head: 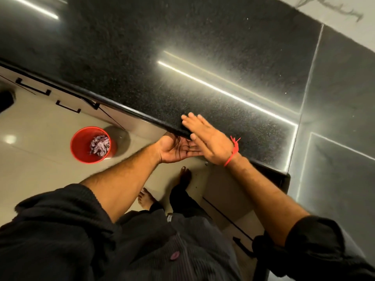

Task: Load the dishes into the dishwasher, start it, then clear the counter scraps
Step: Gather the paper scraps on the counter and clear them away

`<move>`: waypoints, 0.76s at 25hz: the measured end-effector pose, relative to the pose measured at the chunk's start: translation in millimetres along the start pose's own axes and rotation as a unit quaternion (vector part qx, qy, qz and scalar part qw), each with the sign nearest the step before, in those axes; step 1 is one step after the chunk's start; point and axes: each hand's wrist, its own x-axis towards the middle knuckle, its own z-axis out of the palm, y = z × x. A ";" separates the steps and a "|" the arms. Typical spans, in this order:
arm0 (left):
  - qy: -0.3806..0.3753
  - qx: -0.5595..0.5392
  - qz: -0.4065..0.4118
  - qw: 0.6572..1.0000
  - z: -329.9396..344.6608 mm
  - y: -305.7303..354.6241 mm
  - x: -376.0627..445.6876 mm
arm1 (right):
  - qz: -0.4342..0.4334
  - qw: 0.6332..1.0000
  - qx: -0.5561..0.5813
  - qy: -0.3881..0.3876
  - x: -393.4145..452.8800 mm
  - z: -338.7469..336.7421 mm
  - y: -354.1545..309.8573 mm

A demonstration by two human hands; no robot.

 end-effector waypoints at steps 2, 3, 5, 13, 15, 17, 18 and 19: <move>0.037 -0.013 -0.001 0.999 -4.3 -1.9 -0.6 | -0.039 0.999 0.003 -0.030 -4.8 8.8 -11.8; 0.042 -0.026 0.002 0.999 -3.2 -1.7 -2.2 | -0.037 0.999 0.024 -0.027 -7.8 8.5 -14.7; 0.021 -0.038 0.023 0.999 1.6 -2.6 -4.2 | 0.020 0.993 0.110 0.044 -14.0 -0.4 -16.1; -0.004 -0.036 0.010 0.999 5.8 -8.4 -14.8 | 0.282 0.944 -0.026 0.167 -45.9 9.9 -4.6; -0.004 -0.033 0.008 0.999 7.1 -11.7 -21.1 | 0.208 0.970 -0.047 0.117 -31.3 30.3 -29.3; 0.009 -0.027 0.004 1.000 6.5 -12.4 -34.0 | 0.144 0.983 0.054 0.099 -15.0 46.7 -60.9; 0.007 -0.020 0.004 1.000 3.5 -11.5 -42.0 | 0.141 0.976 0.132 0.103 -9.0 51.6 -74.2; -0.001 -0.008 0.011 1.000 0.1 -10.4 -52.0 | 0.149 0.959 0.212 0.116 -4.9 54.3 -86.0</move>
